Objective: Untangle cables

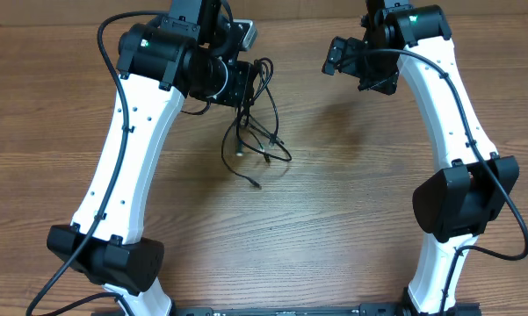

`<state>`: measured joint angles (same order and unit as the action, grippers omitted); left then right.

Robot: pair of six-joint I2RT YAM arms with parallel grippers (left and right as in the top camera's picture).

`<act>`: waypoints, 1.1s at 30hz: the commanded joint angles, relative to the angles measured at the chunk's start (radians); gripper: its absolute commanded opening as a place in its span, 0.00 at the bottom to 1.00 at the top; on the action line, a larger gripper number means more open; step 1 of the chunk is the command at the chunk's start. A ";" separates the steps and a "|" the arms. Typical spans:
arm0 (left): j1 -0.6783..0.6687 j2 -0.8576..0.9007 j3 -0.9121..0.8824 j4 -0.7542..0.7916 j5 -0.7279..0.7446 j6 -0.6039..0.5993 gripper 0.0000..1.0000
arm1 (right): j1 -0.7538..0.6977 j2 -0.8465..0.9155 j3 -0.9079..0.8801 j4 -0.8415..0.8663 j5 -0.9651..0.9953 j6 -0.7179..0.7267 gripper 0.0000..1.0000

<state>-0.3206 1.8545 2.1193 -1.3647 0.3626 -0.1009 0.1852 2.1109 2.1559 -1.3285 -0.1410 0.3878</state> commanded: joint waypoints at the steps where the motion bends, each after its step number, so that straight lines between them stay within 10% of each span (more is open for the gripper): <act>1: 0.000 -0.031 0.006 0.005 -0.007 0.006 0.04 | 0.004 -0.008 0.003 0.003 0.010 -0.003 1.00; 33: 0.000 -0.031 0.006 -0.023 -0.029 0.011 0.04 | 0.004 -0.008 0.003 0.003 0.010 -0.003 1.00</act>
<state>-0.3206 1.8545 2.1193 -1.3846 0.3363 -0.0940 0.1848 2.1109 2.1559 -1.3285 -0.1410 0.3878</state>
